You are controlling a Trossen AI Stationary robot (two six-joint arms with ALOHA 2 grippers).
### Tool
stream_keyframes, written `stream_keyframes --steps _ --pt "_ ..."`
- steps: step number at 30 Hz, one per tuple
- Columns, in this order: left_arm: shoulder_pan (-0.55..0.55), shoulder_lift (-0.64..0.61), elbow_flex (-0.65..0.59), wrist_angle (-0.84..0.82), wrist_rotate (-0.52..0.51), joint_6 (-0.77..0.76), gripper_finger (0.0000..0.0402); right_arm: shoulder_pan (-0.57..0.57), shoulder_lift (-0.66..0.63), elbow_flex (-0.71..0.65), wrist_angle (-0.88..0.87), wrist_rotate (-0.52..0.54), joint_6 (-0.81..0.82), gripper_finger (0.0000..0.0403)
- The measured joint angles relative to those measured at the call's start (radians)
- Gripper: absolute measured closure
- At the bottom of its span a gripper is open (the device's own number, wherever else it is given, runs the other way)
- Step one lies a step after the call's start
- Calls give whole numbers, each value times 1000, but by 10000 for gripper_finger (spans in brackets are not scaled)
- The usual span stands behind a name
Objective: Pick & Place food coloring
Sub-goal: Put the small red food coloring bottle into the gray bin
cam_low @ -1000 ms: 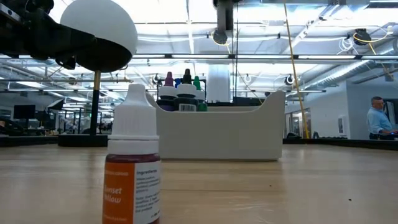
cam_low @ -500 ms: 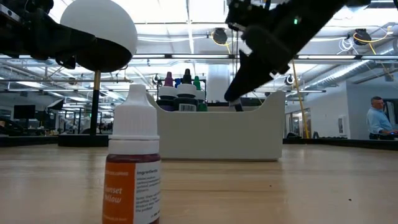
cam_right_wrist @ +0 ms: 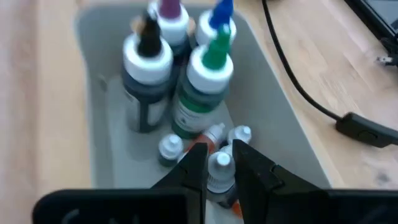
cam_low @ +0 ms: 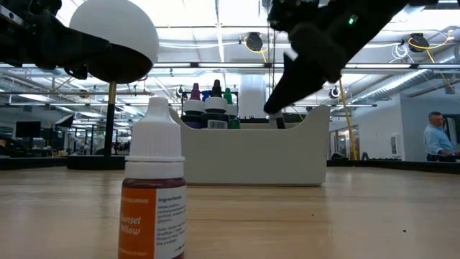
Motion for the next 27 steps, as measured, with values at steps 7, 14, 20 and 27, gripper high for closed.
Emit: stream_keyframes --steps 7,14,20,27 --pt "0 0 0 0 0 0 364 15 -12 -1 -1 0 24 358" --pt "0 0 0 1 0 -3 364 10 -7 -71 75 4 48 358" --pt "0 0 0 1 0 -2 364 5 -7 -107 113 3 55 358" --pt "0 0 0 1 0 -2 364 4 -7 -126 145 2 47 354"
